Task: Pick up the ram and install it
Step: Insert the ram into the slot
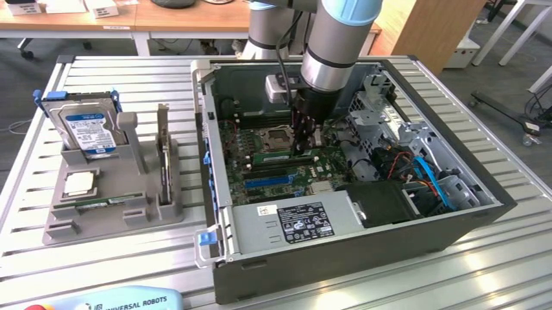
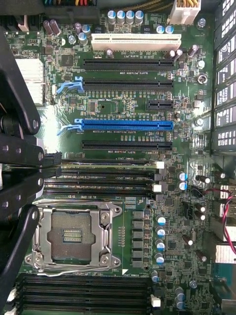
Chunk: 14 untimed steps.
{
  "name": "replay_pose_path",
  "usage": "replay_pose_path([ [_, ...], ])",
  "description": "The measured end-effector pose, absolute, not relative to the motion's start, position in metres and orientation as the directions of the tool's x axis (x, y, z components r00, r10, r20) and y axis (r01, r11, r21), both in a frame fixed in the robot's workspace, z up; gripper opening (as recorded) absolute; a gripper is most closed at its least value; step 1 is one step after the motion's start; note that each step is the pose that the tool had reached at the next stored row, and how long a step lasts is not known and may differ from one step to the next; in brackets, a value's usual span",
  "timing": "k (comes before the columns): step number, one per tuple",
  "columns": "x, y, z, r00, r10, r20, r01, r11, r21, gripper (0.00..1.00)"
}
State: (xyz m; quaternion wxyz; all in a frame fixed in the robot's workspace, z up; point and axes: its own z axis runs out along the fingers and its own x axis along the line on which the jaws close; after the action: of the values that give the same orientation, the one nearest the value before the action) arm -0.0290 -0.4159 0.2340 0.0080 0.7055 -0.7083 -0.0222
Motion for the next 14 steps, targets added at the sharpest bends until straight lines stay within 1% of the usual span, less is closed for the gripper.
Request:
replay_pose_path([
  [14, -0.029, -0.4166, 0.2321, -0.004, -1.0, -0.02, -0.999, 0.003, 0.043, 0.11],
])
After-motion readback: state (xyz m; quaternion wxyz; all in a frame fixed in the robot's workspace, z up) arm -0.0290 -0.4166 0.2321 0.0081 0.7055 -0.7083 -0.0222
